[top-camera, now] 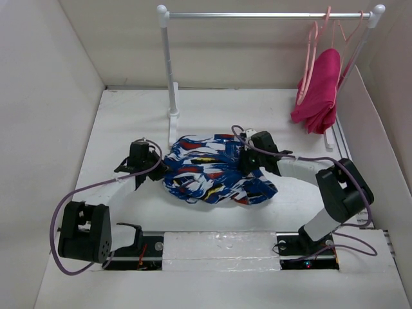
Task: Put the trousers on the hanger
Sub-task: Fold the trousers
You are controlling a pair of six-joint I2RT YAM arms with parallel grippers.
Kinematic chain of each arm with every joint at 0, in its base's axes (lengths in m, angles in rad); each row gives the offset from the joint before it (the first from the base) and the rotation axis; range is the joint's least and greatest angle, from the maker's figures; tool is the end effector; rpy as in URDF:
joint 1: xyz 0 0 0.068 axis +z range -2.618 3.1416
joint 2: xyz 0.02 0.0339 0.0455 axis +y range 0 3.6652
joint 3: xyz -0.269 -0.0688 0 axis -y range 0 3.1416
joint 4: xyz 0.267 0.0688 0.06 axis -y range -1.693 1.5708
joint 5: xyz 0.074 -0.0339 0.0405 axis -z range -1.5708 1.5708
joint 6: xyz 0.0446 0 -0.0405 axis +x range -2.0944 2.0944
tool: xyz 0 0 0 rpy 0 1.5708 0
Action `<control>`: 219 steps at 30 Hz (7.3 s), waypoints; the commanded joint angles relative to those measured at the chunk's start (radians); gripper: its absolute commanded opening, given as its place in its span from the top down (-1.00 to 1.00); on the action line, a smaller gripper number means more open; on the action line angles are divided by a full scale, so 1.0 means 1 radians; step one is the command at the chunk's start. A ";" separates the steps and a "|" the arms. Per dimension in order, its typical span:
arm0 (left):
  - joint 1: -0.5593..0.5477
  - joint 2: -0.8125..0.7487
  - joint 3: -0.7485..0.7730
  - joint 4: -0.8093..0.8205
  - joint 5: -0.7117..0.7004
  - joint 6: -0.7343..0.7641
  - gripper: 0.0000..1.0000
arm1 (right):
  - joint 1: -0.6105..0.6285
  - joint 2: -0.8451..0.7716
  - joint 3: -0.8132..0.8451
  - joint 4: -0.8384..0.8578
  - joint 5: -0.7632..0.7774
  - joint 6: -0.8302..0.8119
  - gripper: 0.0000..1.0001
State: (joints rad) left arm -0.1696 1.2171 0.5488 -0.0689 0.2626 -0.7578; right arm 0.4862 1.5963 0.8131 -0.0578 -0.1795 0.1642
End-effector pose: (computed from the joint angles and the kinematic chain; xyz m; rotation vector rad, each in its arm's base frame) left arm 0.2546 -0.0553 0.1688 -0.5614 2.3375 -0.7587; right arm 0.2942 0.1645 0.1487 -0.4773 2.4121 0.5095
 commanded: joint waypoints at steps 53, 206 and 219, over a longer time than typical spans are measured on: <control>0.048 0.090 0.204 -0.160 -0.628 -0.221 -0.81 | 0.429 -0.619 -0.112 -0.375 0.282 0.127 -0.08; -0.789 0.304 0.642 -0.237 -0.278 0.109 0.08 | -0.526 -0.614 -0.319 -0.351 -0.112 0.214 0.61; -0.920 0.601 0.571 -0.292 -0.221 0.233 0.17 | -0.668 -0.460 -0.037 -0.395 -0.062 0.040 -0.85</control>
State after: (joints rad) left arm -1.0821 1.8309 1.1542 -0.2970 0.0399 -0.5682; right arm -0.0875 0.9718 0.6998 -0.5560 -0.2039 0.2749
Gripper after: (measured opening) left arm 0.423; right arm 0.919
